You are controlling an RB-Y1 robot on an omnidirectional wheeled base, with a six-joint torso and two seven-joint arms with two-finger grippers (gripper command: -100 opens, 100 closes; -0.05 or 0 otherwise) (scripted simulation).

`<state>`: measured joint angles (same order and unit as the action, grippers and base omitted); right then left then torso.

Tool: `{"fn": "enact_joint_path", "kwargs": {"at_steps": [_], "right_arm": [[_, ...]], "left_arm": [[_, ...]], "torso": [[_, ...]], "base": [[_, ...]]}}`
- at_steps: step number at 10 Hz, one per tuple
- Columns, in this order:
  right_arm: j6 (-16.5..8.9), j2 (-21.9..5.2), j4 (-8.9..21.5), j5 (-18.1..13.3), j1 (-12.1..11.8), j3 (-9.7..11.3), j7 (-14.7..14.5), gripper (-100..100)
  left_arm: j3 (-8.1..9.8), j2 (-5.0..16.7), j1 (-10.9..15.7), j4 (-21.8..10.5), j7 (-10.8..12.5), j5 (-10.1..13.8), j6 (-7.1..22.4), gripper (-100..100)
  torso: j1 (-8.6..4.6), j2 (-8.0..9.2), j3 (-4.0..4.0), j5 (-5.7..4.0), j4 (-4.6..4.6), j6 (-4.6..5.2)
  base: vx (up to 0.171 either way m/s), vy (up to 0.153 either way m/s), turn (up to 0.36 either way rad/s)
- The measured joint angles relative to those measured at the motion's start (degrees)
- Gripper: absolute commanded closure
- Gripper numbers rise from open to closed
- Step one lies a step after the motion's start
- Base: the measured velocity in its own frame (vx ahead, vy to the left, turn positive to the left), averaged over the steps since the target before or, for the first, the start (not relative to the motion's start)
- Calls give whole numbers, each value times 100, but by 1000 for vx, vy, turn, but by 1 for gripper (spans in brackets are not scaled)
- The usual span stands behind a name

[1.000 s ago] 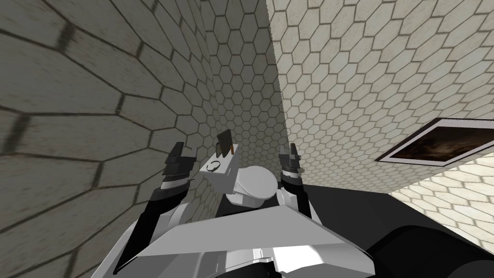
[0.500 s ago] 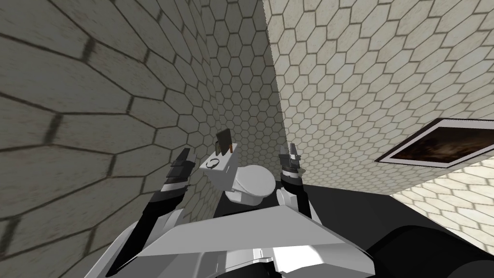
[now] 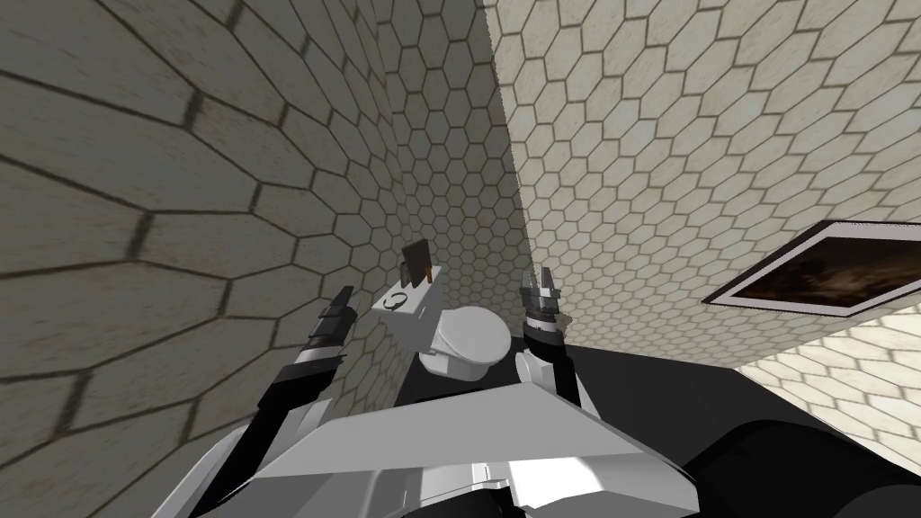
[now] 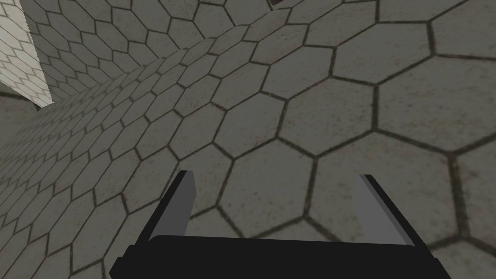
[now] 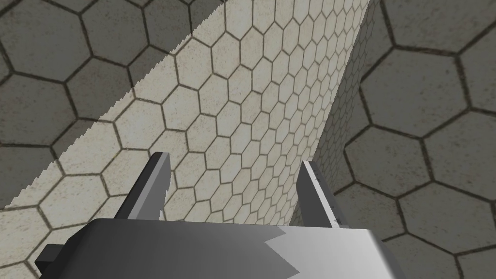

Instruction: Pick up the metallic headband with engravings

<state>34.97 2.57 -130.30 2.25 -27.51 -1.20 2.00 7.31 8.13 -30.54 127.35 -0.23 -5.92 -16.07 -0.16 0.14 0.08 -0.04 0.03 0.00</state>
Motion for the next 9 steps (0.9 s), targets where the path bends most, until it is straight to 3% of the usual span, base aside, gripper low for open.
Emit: {"fn": "enact_joint_path", "kwargs": {"at_steps": [4, 9], "right_arm": [[0, 0, 0, 0, 0, 0, 0, 0], [0, 0, 0, 0, -1, 0, 0, 0]], "left_arm": [[247, 25, 29, -290, -125, -62, 518, -100], [450, 36, 206, -845, -399, -246, 1033, -100]], "torso": [[-8, -9, -5, -2, -2, 0], [-19, -32, -19, -5, -7, 1]], "base": [[-14, -67, 50], [45, -92, 44]]}}
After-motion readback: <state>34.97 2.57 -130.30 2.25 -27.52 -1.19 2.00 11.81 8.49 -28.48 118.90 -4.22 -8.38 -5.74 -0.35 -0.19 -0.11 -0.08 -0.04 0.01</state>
